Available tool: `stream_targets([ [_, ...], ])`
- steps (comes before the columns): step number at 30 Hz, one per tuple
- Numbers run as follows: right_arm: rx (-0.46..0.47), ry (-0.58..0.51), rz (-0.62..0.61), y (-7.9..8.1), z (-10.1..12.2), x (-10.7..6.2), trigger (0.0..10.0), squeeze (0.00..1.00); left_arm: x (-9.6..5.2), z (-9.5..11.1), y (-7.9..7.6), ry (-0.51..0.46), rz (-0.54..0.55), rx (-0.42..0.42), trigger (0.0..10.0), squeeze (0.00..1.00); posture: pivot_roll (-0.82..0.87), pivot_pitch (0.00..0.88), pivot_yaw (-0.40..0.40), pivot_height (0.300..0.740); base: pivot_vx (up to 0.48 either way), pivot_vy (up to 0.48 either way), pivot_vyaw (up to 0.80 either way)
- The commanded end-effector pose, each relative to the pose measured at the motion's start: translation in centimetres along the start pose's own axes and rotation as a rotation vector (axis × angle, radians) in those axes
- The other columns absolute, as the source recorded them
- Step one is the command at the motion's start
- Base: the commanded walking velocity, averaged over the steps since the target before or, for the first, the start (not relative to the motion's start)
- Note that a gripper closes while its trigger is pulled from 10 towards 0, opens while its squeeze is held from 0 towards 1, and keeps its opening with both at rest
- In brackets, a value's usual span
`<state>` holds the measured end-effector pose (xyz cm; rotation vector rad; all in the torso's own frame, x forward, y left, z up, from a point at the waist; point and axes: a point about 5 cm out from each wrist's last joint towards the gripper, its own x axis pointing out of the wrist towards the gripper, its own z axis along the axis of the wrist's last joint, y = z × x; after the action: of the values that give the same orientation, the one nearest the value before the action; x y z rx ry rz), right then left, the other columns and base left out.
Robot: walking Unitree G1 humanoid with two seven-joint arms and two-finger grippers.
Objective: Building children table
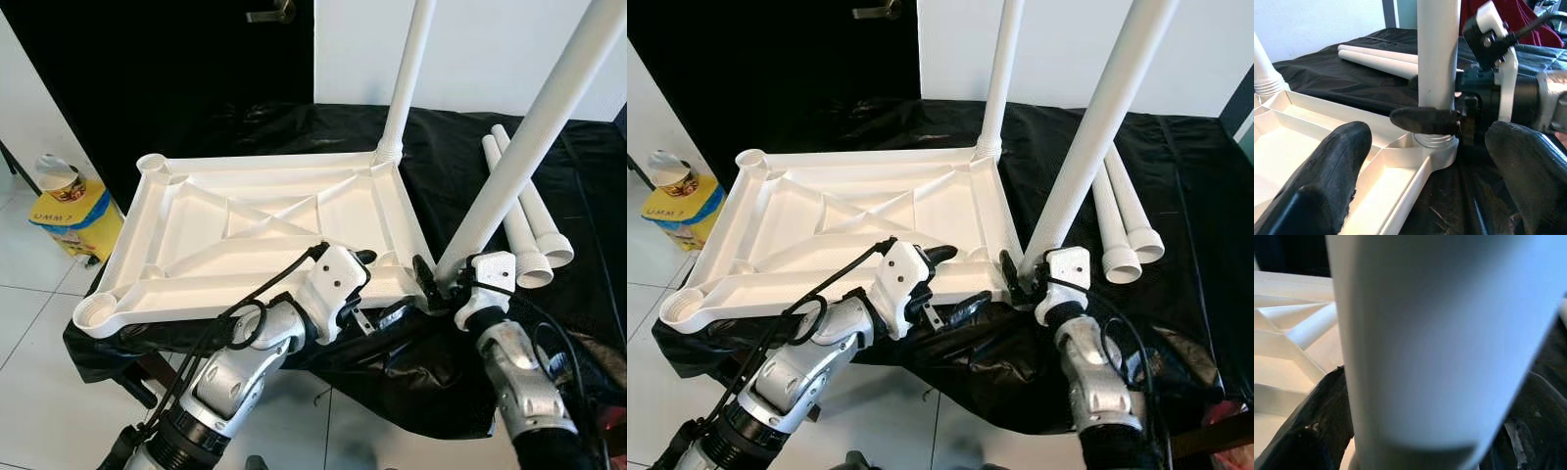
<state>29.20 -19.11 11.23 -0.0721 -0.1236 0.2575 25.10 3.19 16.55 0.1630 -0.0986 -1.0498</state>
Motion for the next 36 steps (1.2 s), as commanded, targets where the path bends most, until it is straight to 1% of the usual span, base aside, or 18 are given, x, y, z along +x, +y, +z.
stream_targets([
  [1,-0.01,0.003,0.034,-0.2,-0.1,0.2,10.0,0.0,0.1,-0.3,-0.4,0.02,-0.092,0.013,10.0,0.0,-0.03,0.016,-0.005,0.74,0.0,0.0,0.0],
  [4,-0.036,-0.006,0.07,-0.4,0.2,0.7,10.0,0.0,0.3,-0.2,-0.5,0.017,-0.094,0.01,10.0,0.0,-0.03,0.017,0.001,0.74,0.0,0.0,0.0],
  [8,-0.011,-0.013,0.086,-0.5,0.3,1.0,10.0,0.0,0.4,-0.1,-0.6,0.015,-0.1,0.01,10.0,0.0,-0.03,0.017,0.004,0.74,0.0,0.0,0.0],
  [12,-0.025,-0.02,0.118,-0.4,0.3,1.4,10.0,0.0,0.5,-0.1,-0.5,0.014,-0.103,0.015,10.0,0.0,-0.04,0.019,0.007,0.74,0.0,0.0,0.0],
  [13,-0.027,-0.021,0.128,-0.4,0.3,1.4,9.5,0.0,0.5,-0.1,-0.4,0.015,-0.103,0.016,10.0,0.0,-0.05,0.016,0.014,0.74,0.0,0.0,0.0],
  [15,-0.026,-0.024,0.138,-0.3,0.3,1.4,9.5,0.0,0.5,-0.1,-0.3,0.016,-0.103,0.017,10.0,0.0,-0.05,0.016,0.014,0.74,0.0,0.0,0.0],
  [16,-0.027,-0.029,0.147,-0.4,0.2,1.4,0.0,0.0,0.6,-0.1,-0.2,0.015,-0.106,0.021,10.0,0.0,-0.06,0.013,0.019,0.74,0.0,0.0,0.0],
  [24,-0.026,-0.035,0.155,-0.4,0.0,1.2,0.0,0.0,0.7,0.0,-0.1,0.014,-0.112,0.027,10.0,0.0,-0.06,0.012,0.021,0.74,0.0,0.0,0.0],
  [28,-0.004,-0.004,0.127,-0.4,-0.9,0.1,0.0,0.0,0.9,0.0,-0.1,0.012,-0.115,0.028,10.0,0.0,-0.07,0.013,0.026,0.74,0.0,0.0,0.0],
  [29,0.004,0.009,0.11,-0.3,-1.2,-0.3,10.0,0.0,0.9,0.0,0.0,0.011,-0.116,0.029,10.0,0.0,-0.07,0.012,0.026,0.74,0.0,0.0,0.0],
  [36,0.017,0.041,0.052,0.3,-2.2,-1.3,10.0,0.0,0.9,0.0,0.1,0.013,-0.11,0.031,10.0,0.0,-0.06,0.022,0.018,0.74,0.0,0.0,0.0],
])
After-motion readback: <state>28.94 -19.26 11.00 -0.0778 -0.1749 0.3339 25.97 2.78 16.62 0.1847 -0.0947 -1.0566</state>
